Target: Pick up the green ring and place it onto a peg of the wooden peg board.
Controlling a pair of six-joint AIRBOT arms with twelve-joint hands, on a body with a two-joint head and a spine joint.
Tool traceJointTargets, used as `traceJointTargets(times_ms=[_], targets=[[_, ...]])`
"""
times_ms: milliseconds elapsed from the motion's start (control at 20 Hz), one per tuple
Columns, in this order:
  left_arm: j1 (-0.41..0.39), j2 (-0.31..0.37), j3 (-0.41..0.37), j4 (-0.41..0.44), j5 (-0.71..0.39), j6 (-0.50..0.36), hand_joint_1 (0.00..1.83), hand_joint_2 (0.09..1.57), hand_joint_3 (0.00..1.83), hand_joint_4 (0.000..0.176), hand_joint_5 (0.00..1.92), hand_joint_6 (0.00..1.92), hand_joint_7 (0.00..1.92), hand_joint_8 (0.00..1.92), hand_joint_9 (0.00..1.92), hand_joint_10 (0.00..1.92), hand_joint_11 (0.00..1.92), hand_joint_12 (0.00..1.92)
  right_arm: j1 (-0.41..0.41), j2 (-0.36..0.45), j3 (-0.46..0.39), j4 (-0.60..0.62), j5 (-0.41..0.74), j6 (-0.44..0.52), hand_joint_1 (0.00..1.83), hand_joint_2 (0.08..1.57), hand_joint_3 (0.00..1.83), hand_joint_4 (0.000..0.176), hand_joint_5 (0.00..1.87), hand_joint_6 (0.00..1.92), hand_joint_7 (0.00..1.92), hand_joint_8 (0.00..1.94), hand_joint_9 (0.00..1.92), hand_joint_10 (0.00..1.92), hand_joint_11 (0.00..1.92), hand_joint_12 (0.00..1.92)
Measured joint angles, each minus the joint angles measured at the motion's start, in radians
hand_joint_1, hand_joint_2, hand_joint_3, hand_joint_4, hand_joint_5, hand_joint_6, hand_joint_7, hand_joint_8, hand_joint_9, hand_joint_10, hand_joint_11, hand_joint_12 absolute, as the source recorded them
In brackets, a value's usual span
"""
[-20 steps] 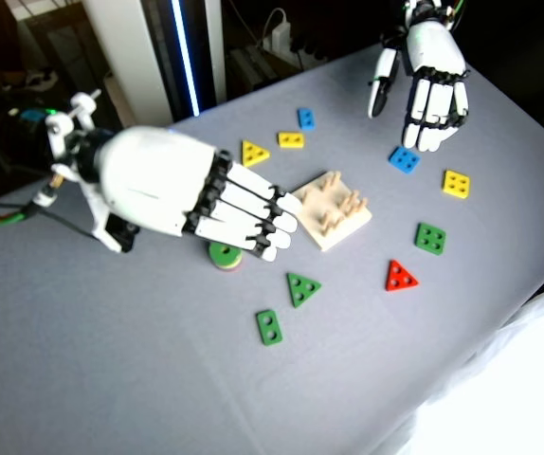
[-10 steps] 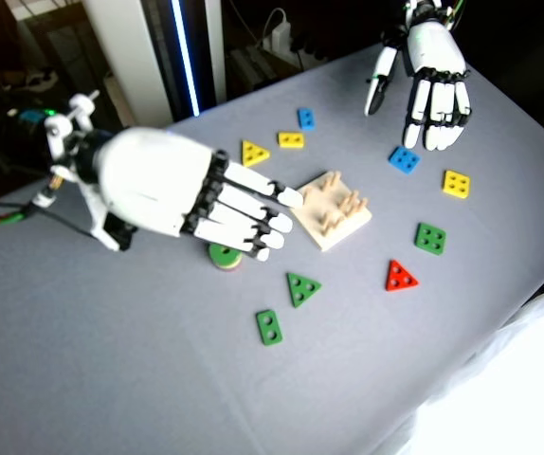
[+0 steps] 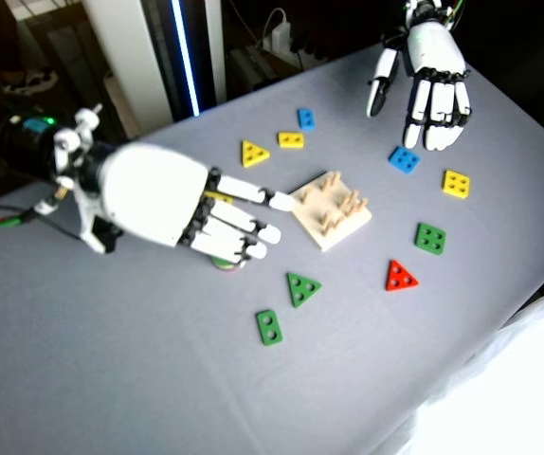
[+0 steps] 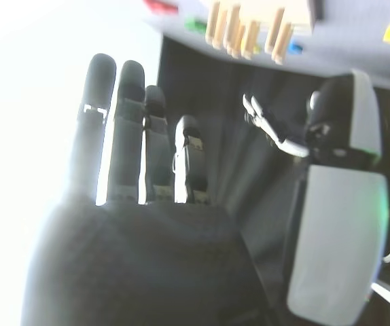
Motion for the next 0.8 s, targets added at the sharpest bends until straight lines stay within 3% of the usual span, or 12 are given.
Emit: traceJointTargets(times_ms=[50,150,250,300,350,450,550,600,650,700,800], targets=[[0.000,0.000,0.000,0.001,-0.001,0.000,0.68,1.08,0.00,0.062,0.50,0.00,0.34,0.00,0.32,0.00,0.00,0.93,0.000,-0.006,0.005,0.002,-0.014,-0.001,0.88,0.90,0.00,0.098,0.29,0.01,0.36,0.00,0.48,0.01,0.21,1.05],[0.000,0.000,0.000,0.000,0.000,0.000,0.70,1.08,0.00,0.061,0.50,0.00,0.34,0.00,0.32,0.00,0.00,0.94,0.000,-0.025,0.019,-0.014,-0.047,-0.001,0.89,0.91,0.00,0.100,0.30,0.00,0.35,0.00,0.45,0.00,0.14,1.06],[0.000,-0.001,0.002,0.000,0.004,0.000,0.66,1.09,0.00,0.064,0.50,0.00,0.34,0.00,0.33,0.00,0.00,0.97,0.011,-0.047,0.036,-0.028,-0.096,-0.001,0.92,0.93,0.00,0.119,0.32,0.01,0.37,0.01,0.43,0.00,0.14,1.08],[0.000,-0.001,0.002,0.000,0.003,-0.005,0.66,1.09,0.00,0.056,0.50,0.00,0.34,0.00,0.33,0.00,0.00,0.97,0.019,-0.055,0.043,-0.028,-0.108,-0.001,0.97,0.93,0.00,0.097,0.35,0.01,0.39,0.01,0.45,0.01,0.16,1.09],[0.000,-0.001,0.002,0.000,0.004,-0.008,0.65,1.09,0.00,0.060,0.50,0.00,0.34,0.00,0.34,0.00,0.00,0.97,0.023,-0.058,0.047,-0.031,-0.113,-0.001,1.00,0.94,0.00,0.089,0.37,0.01,0.41,0.01,0.47,0.01,0.16,1.12],[0.000,-0.001,0.002,0.000,0.003,-0.008,0.65,1.09,0.00,0.060,0.51,0.00,0.34,0.00,0.34,0.00,0.00,0.98,0.042,-0.069,0.060,-0.053,-0.143,-0.001,1.02,0.94,0.00,0.084,0.38,0.00,0.42,0.00,0.47,0.00,0.11,1.15],[0.000,-0.001,0.002,0.001,0.003,-0.009,0.67,1.09,0.00,0.059,0.50,0.00,0.34,0.00,0.34,0.00,0.00,0.98,0.064,-0.083,0.075,-0.086,-0.186,-0.002,1.07,0.95,0.00,0.083,0.44,0.00,0.47,0.00,0.53,0.01,0.20,1.09],[0.002,-0.001,0.002,0.000,0.003,-0.010,0.66,1.09,0.00,0.055,0.51,0.00,0.34,0.00,0.34,0.00,0.00,0.99,0.075,-0.091,0.077,-0.093,-0.207,-0.013,1.05,0.95,0.00,0.075,0.49,0.01,0.53,0.01,0.61,0.03,0.34,1.05],[0.002,-0.001,0.002,0.000,0.004,-0.011,0.64,1.09,0.00,0.056,0.51,0.00,0.34,0.00,0.34,0.00,0.00,0.99,0.085,-0.098,0.077,-0.097,-0.227,-0.034,1.06,0.97,0.01,0.068,0.50,0.01,0.54,0.01,0.62,0.03,0.34,1.05],[0.002,-0.001,0.002,0.000,0.003,-0.011,0.63,1.10,0.00,0.067,0.50,0.00,0.33,0.00,0.35,0.00,0.00,1.00,0.089,-0.100,0.077,-0.098,-0.235,-0.044,1.09,0.97,0.00,0.061,0.54,0.01,0.58,0.01,0.68,0.03,0.39,1.09],[0.004,-0.001,0.002,0.000,0.002,-0.013,0.65,1.09,0.00,0.077,0.49,0.00,0.33,0.00,0.34,0.00,0.00,1.01,0.095,-0.101,0.077,-0.099,-0.247,-0.052,1.16,1.01,0.00,0.036,0.60,0.01,0.63,0.01,0.70,0.02,0.32,1.12]])
